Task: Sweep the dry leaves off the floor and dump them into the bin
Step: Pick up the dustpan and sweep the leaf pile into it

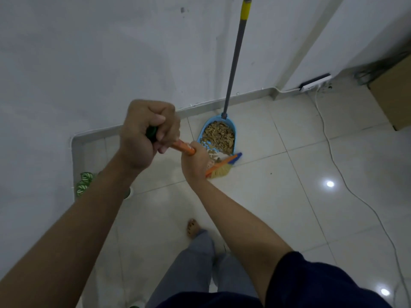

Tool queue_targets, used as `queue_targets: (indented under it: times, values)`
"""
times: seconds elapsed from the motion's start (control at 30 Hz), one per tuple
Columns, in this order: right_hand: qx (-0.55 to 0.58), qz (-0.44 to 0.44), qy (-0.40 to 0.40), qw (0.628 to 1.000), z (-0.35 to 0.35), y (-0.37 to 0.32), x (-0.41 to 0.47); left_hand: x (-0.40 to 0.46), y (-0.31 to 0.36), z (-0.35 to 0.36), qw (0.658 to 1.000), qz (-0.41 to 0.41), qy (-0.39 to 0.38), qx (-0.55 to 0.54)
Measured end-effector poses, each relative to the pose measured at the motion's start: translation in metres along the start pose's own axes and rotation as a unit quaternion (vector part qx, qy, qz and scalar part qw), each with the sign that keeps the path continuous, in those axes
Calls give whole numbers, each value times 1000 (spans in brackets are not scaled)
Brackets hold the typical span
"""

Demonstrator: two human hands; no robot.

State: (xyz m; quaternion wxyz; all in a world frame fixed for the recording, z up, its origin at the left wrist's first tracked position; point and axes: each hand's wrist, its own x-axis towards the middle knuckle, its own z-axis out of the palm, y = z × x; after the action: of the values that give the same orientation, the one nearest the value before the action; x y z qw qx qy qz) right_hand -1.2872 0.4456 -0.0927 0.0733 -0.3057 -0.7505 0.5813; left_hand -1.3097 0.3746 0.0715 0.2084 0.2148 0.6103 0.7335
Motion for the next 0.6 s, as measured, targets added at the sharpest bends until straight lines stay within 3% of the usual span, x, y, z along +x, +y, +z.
queue_targets:
  times: [0.27,0.6]
  values:
    - [-61,0,27,998,-11,0,-33,-2,22,0,999,-7,-24,-42]
    - [35,11,18,999,28,16,-10,-18,-7,-10,1000,-3,-4,8]
